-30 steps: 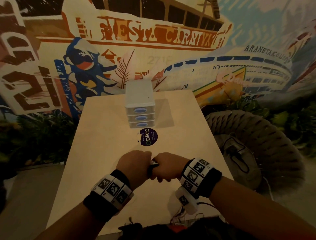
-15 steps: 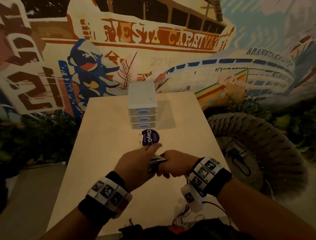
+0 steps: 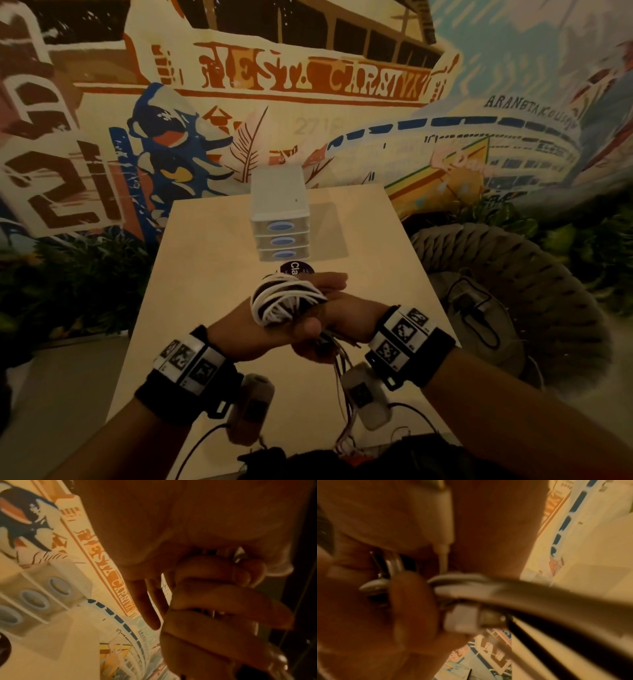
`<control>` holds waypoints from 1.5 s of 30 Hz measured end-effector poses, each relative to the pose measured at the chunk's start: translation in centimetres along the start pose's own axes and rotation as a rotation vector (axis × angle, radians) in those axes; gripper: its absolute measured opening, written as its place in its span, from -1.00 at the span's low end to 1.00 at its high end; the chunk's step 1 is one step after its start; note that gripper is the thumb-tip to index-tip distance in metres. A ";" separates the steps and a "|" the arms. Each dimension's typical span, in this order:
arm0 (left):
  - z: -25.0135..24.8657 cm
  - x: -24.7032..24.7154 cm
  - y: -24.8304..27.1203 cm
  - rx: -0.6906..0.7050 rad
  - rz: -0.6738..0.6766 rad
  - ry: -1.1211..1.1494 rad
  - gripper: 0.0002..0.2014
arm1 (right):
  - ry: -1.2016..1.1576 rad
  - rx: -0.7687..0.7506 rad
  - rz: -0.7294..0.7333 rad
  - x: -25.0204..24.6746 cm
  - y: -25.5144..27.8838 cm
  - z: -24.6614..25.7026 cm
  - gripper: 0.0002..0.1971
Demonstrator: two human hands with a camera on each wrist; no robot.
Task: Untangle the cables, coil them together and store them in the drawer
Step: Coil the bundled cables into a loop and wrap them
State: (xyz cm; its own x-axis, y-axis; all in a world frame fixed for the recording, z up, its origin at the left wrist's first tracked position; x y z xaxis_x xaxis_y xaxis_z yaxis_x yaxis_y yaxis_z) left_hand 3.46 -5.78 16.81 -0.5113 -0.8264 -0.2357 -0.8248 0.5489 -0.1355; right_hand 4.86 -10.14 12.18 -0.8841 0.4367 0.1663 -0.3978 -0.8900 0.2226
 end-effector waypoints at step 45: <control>4.8 -5.9 1.7 -0.200 -0.441 -0.157 -0.83 | 0.109 0.311 -0.009 -4.2 -0.2 -8.5 -0.74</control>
State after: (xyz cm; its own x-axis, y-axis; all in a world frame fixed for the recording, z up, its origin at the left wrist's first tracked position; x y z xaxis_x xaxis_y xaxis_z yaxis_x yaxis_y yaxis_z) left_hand 6.29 0.63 13.36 -0.0744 -0.9368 -0.3419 -0.9919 0.1049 -0.0718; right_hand 6.57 -12.89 3.26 -0.9088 0.4124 0.0627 -0.3263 -0.7964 0.5091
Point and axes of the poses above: each hand's wrist, its own y-axis away from the middle knuckle, its own x-axis out of the palm, z = x × y, the point moved 9 cm from there along -y, towards the middle knuckle, and after that the axes turned 7 degrees about z, right-handed, at the moved point
